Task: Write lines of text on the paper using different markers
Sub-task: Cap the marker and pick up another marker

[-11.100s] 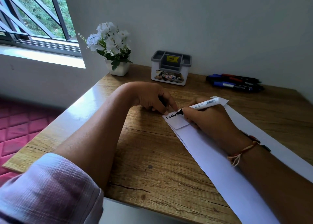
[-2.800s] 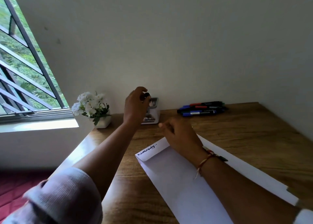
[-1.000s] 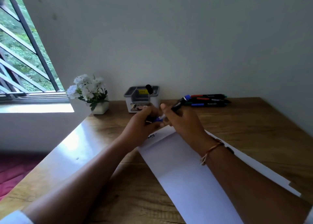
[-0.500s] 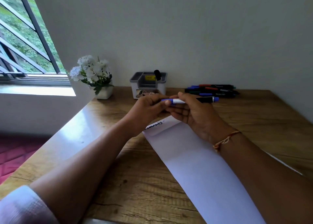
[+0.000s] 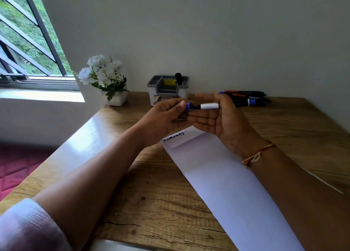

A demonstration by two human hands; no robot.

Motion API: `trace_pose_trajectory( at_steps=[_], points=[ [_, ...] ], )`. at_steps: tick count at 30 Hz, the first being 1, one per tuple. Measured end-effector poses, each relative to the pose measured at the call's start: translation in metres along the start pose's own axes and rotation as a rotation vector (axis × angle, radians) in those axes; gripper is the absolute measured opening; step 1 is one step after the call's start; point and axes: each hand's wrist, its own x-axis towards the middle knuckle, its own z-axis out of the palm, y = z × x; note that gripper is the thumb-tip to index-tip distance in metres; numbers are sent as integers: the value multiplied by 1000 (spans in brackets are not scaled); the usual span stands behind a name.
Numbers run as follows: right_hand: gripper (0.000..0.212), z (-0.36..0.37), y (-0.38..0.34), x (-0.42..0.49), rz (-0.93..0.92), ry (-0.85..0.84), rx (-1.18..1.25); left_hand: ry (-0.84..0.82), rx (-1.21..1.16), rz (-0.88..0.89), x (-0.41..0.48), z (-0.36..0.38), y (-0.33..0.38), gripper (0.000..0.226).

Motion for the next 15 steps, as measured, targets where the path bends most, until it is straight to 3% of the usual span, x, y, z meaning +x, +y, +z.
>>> trace_pose_trajectory(
  at_steps=[4,10,13,15],
  points=[
    [69,-2,2,2,-30,169,-140,73,-81,-47,1,-8,4,31],
    [32,-2,13,6,-117,253,-286,150,-32,-47,4,-19,6,11],
    [24,-2,18,7,-106,208,-388,152,23,-42,6,-25,5,17],
    [20,-3,22,7,-73,169,-439,165,181,-55,6,-27,4,20]
  ],
)
